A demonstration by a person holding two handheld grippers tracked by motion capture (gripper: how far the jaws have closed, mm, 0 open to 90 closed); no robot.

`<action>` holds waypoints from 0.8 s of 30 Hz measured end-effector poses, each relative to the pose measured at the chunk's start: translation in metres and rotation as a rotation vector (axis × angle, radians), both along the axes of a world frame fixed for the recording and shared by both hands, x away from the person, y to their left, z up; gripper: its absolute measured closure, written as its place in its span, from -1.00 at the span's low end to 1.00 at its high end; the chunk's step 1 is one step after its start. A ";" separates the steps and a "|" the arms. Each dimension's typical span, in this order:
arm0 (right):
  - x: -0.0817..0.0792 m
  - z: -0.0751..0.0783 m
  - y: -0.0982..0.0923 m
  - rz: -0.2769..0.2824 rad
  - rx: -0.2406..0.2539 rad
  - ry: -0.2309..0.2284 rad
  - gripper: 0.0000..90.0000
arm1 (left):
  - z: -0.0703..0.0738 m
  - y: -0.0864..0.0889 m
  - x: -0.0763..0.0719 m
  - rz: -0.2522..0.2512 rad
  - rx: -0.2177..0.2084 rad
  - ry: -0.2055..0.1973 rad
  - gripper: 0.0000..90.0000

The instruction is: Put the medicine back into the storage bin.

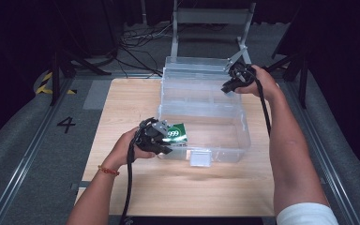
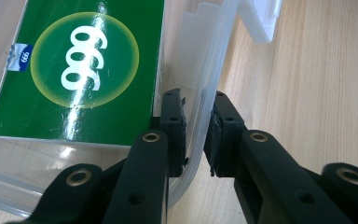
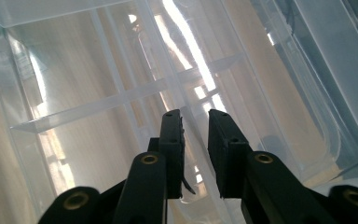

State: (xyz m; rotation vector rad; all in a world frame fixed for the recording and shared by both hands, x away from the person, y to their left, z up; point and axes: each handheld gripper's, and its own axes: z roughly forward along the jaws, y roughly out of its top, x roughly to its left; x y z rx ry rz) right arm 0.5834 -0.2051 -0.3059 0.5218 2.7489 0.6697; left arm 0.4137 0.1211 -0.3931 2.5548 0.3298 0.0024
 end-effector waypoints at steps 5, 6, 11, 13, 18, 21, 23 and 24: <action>-0.001 0.001 0.007 -0.003 -0.055 -0.001 0.74 | -0.001 0.001 -0.001 0.003 -0.008 -0.009 0.75; -0.001 0.001 0.010 -0.004 -0.076 -0.005 0.73 | -0.001 0.001 -0.002 0.005 -0.009 -0.013 0.75; -0.002 0.001 0.014 0.033 -0.107 -0.035 0.78 | -0.001 -0.001 -0.003 0.027 -0.007 -0.012 0.74; -0.003 0.000 0.012 0.042 -0.094 -0.047 0.81 | -0.001 -0.003 -0.004 0.033 0.003 -0.023 0.73; -0.006 -0.001 0.009 0.071 -0.083 -0.061 0.86 | -0.001 -0.004 -0.007 0.052 0.005 -0.031 0.73; -0.006 0.000 0.011 0.092 -0.099 -0.064 0.89 | -0.001 -0.006 -0.009 0.062 0.016 -0.046 0.72; -0.007 0.001 0.012 0.089 -0.107 -0.063 0.89 | -0.001 -0.006 -0.009 0.063 0.015 -0.047 0.72; -0.007 0.002 0.013 0.085 -0.111 -0.060 0.89 | -0.002 -0.006 -0.009 0.068 0.015 -0.043 0.72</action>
